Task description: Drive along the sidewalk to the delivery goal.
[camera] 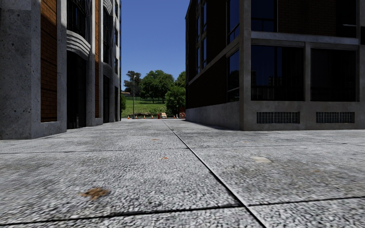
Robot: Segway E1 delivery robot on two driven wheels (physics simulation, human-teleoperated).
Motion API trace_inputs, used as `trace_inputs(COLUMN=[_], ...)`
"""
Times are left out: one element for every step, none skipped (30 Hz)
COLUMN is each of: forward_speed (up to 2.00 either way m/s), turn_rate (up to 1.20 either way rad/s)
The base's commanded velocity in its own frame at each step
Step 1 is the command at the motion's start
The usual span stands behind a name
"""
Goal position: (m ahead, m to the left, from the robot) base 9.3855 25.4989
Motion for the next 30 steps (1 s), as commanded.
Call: trace_inputs(forward_speed=[0.0, 0.0, 0.0, 0.0, 0.0, 0.0, 0.0, 0.0, 0.0, 0.0, 0.0, 0.0, 0.0, 0.0, 0.0, 0.0, 0.0, 0.0, 0.0, 0.0, 0.0, 0.0, 0.0, 0.0, 0.0, 0.0, 0.0, 0.0, 0.0, 0.0], turn_rate=[0.0, 0.0, 0.0, 0.0, 0.0, 0.0, 0.0, 0.0, 0.0, 0.0, 0.0, 0.0, 0.0, 0.0, 0.0, 0.0, 0.0, 0.0, 0.0, 0.0, 0.0, 0.0, 0.0, 0.0, 0.0, 0.0, 0.0, 0.0, 0.0, 0.0])
